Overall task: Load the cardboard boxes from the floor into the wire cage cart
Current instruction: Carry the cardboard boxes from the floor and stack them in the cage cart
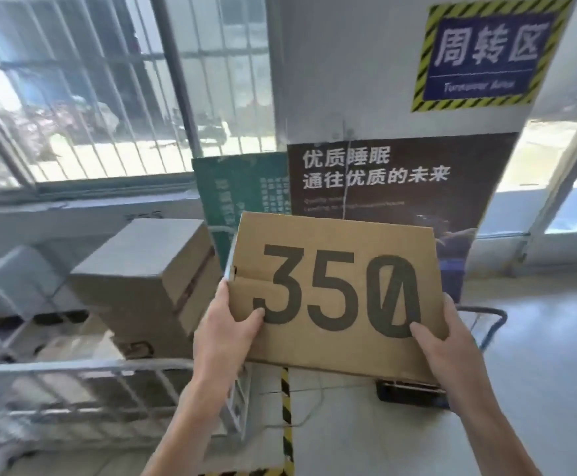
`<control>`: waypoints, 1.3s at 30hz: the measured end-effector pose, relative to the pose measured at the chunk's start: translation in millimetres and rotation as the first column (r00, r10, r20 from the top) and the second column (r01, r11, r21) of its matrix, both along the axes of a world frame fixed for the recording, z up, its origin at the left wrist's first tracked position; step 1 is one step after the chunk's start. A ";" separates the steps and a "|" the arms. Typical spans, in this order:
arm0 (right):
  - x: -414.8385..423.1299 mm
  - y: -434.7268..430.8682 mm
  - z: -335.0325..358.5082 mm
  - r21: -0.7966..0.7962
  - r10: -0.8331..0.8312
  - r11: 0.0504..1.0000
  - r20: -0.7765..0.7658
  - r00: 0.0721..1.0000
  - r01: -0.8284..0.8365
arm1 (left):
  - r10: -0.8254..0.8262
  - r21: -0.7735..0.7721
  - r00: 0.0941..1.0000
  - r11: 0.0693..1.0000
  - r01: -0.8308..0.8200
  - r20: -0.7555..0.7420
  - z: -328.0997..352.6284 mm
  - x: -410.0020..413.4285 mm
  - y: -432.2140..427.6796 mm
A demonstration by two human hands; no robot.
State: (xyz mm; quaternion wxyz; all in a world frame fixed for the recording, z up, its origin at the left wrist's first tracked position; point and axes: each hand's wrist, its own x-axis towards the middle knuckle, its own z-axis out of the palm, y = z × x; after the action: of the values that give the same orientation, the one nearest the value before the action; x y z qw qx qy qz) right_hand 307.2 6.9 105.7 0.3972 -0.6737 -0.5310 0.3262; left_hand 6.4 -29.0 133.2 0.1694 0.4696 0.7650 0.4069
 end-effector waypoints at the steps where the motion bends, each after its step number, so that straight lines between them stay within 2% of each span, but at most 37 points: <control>1: -33.0 4.3 1.6 0.001 0.043 0.999 -0.004 0.999 -0.043 | 0.047 -0.004 0.998 0.999 -0.048 -0.039 7.2 -32.5 -8.1; 5: -142.0 19.1 15.5 0.027 0.199 0.980 -0.038 0.979 -0.198 | 0.204 0.006 0.972 0.979 -0.205 -0.119 37.6 -141.0 -32.8; 9: -227.3 44.5 42.1 0.137 0.298 0.948 -0.059 0.953 -0.287 | 0.309 0.067 0.942 0.951 -0.303 -0.132 64.3 -230.0 -35.8; 13: -305.8 81.6 71.6 0.223 0.398 0.901 -0.077 0.914 -0.373 | 0.363 0.181 0.924 0.923 -0.339 -0.119 90.3 -310.7 -7.2; 16: -359.7 118.1 83.9 0.241 0.447 0.875 -0.068 0.892 -0.420 | 0.365 0.203 0.923 0.919 -0.337 -0.124 107.2 -369.1 31.7; 21: -443.9 181.1 87.8 0.267 0.482 0.854 -0.076 0.873 -0.447 | 0.332 0.174 0.940 0.933 -0.315 -0.080 114.8 -457.9 102.9; 26: -500.6 222.7 64.8 0.219 0.472 0.864 -0.041 0.881 -0.453 | 0.285 0.075 0.955 0.957 -0.279 -0.086 88.2 -518.9 159.1; 29: -518.4 238.0 41.8 0.070 0.481 0.872 0.052 0.875 -0.484 | 0.176 -0.078 0.979 0.980 -0.184 -0.106 54.2 -540.1 182.0; 32: -530.4 241.2 20.7 -0.049 0.487 0.873 0.151 0.860 -0.485 | 0.064 -0.264 0.988 0.959 -0.100 -0.143 15.9 -550.8 191.5; 33: -532.7 239.2 15.2 -0.033 0.458 0.888 0.160 0.875 -0.459 | 0.051 -0.254 0.987 0.963 -0.089 -0.152 6.6 -554.5 191.4; 36: -539.3 229.0 9.0 0.008 0.358 0.932 0.142 0.923 -0.362 | -0.010 -0.068 0.997 0.998 0.005 -0.076 -5.9 -569.1 188.8; 39: -545.4 213.1 9.8 0.114 0.165 0.975 0.197 0.966 -0.189 | -0.130 0.058 0.991 0.990 0.131 -0.029 -10.0 -586.0 179.0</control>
State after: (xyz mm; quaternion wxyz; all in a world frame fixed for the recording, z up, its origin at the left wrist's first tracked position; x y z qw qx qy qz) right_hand -238.2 220.0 115.6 0.3587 -0.6233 -0.6444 0.2601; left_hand -579.6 150.0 123.2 0.1720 0.5285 0.7223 0.4116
